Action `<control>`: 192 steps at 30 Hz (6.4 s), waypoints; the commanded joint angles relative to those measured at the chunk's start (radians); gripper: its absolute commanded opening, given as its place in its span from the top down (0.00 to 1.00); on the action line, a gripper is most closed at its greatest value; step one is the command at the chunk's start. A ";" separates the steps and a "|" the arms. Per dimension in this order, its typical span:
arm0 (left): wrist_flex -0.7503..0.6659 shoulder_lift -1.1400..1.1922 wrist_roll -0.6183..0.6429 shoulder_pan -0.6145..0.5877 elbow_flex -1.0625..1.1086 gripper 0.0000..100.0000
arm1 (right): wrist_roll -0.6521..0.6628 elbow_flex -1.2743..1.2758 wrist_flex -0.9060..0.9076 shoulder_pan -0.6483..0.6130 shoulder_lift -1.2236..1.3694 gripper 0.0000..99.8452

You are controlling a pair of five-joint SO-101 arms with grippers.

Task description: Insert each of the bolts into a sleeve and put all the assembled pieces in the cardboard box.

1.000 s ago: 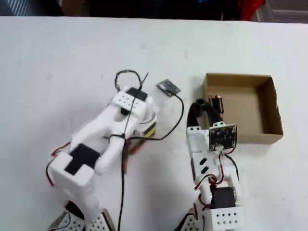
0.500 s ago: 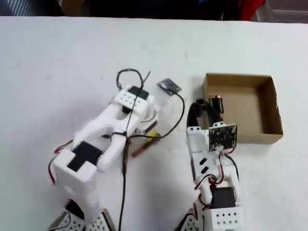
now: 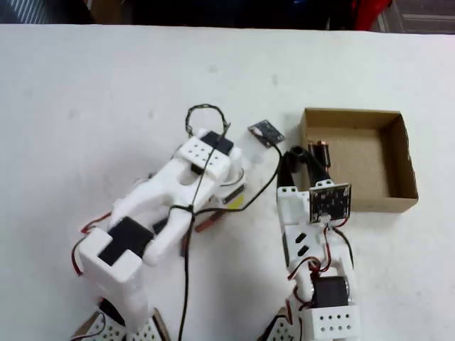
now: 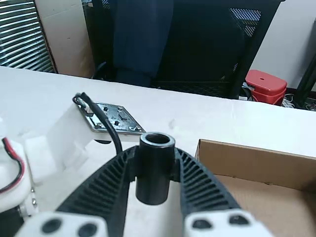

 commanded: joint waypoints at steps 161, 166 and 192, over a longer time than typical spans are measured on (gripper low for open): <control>-0.810 -1.710 0.557 -0.015 0.954 0.98 | 0.104 0.003 -0.111 -0.498 -0.015 0.98; -0.815 -1.712 0.557 -0.013 0.967 0.98 | 0.104 0.005 -0.114 -0.496 -0.015 0.98; -0.816 -1.712 0.555 0.064 1.083 0.98 | 0.104 0.008 -0.111 -0.496 -0.015 0.98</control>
